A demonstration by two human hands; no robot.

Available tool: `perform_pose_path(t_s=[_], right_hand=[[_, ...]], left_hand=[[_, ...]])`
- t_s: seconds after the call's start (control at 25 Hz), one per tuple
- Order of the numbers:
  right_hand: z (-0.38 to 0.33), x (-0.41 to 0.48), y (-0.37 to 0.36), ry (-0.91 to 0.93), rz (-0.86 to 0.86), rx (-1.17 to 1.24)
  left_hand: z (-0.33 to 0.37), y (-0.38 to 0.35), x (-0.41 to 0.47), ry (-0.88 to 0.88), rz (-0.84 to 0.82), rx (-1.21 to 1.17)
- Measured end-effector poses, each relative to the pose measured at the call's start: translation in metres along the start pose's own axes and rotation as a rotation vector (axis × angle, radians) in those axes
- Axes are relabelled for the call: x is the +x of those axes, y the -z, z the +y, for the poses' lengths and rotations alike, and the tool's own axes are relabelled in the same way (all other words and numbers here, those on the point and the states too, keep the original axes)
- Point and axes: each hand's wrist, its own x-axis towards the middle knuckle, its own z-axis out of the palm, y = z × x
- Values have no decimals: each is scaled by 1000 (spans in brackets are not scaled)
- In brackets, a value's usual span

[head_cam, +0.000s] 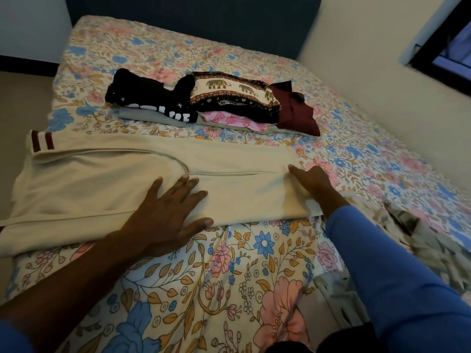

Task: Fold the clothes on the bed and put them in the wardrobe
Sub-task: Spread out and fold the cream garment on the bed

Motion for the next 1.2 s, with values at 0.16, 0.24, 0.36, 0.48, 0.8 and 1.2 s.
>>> perform_pose_path(t_s=[0.16, 0.24, 0.36, 0.48, 0.8, 1.2], right_hand=[[-10, 5, 7, -45, -87, 251], [-24, -5, 15, -60, -101, 378], [-66, -34, 24, 126, -4, 410], [-124, -91, 10, 339, -85, 472], [-229, -220, -165, 553, -258, 15], [-152, -164, -112, 178, 8, -93]], left_hand=[[-7, 3, -2, 39, -8, 6], [-11, 4, -5, 33, 30, -38], [-29, 11, -6, 97, 151, -235], [-48, 27, -14, 201, 321, -469], [-86, 47, -33, 602, 354, -1017], [-80, 47, -43, 596, 234, -597]])
